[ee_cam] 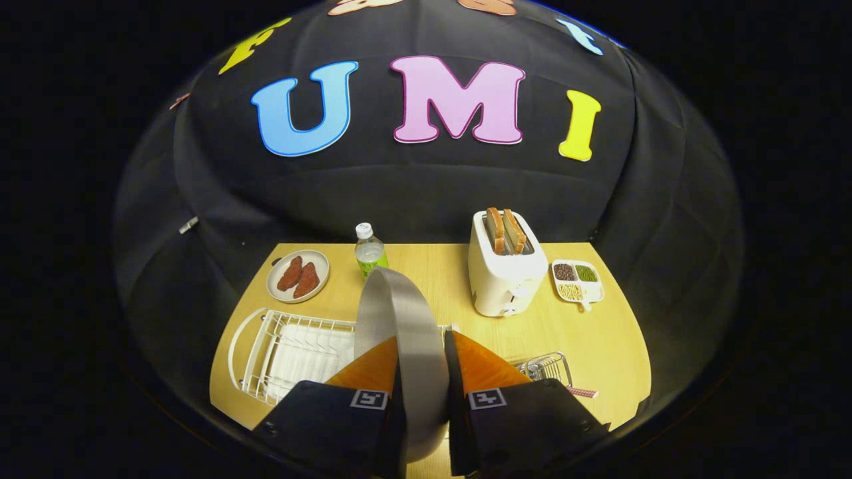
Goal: Take the plate from the dish rack, then take the spoon from the basket and place it into the plate.
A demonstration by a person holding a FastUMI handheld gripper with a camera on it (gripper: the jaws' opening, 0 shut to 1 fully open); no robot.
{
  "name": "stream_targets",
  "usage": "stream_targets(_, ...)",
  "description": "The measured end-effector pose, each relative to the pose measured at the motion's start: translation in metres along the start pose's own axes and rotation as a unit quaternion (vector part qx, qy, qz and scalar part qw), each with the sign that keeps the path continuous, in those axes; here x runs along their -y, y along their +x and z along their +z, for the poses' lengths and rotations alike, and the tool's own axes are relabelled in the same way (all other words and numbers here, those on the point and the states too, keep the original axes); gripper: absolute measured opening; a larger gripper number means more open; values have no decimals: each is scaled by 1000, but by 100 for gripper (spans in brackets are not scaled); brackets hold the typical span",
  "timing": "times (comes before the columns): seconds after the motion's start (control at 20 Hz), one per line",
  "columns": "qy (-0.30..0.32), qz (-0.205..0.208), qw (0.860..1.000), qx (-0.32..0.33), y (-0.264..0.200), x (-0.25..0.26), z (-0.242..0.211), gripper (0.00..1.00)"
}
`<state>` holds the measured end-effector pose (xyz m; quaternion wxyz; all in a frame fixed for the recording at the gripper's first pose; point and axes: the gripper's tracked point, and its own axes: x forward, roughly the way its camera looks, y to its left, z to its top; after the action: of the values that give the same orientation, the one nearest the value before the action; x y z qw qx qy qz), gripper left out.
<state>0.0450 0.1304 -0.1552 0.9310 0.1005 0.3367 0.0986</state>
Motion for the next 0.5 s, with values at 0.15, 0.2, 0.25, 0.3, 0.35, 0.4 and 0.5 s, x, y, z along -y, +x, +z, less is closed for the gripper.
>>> stream_targets(0.15, 35, 26, 999, -15, -28, 35, -21, 29)
stream_targets(0.2, 49, 31, 998, -23, -38, 50, -32, 29)
stream_targets(0.25, 67, 35, 997, -33, -46, 64, -45, 29)
stream_targets(0.3, 85, 39, 995, -42, -54, 79, -57, 29)
stream_targets(0.35, 103, 40, 993, -51, -61, 94, -73, 29)
stream_targets(0.4, 119, 39, 990, -63, -66, 110, -90, 29)
stream_targets(0.5, 142, 39, 985, -93, -76, 138, -130, 29)
